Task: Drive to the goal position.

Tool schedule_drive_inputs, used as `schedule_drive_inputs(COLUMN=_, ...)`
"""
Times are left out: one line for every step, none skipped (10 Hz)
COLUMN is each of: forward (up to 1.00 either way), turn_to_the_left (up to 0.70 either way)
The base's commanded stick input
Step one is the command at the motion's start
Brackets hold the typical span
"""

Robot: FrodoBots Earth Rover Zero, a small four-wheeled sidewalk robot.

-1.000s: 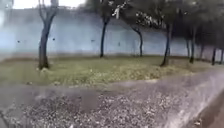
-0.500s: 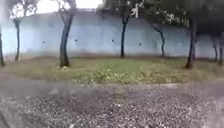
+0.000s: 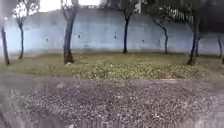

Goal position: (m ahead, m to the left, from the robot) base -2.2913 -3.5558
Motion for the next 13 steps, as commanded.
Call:
schedule_drive_inputs(forward=-0.85, turn_to_the_left=0.02)
schedule_drive_inputs(forward=-0.85, turn_to_the_left=0.02)
schedule_drive_inputs(forward=-0.85, turn_to_the_left=0.02)
schedule_drive_inputs(forward=-0.85, turn_to_the_left=0.02)
schedule_drive_inputs(forward=-0.84, turn_to_the_left=0.02)
schedule_drive_inputs(forward=-0.13, turn_to_the_left=0.00)
schedule_drive_inputs(forward=0.00, turn_to_the_left=-0.06)
schedule_drive_inputs(forward=0.00, turn_to_the_left=-0.14)
schedule_drive_inputs(forward=0.00, turn_to_the_left=-0.85)
schedule_drive_inputs(forward=0.00, turn_to_the_left=-0.85)
schedule_drive_inputs(forward=0.00, turn_to_the_left=-0.85)
schedule_drive_inputs(forward=0.00, turn_to_the_left=-0.85)
schedule_drive_inputs(forward=0.00, turn_to_the_left=-0.85)
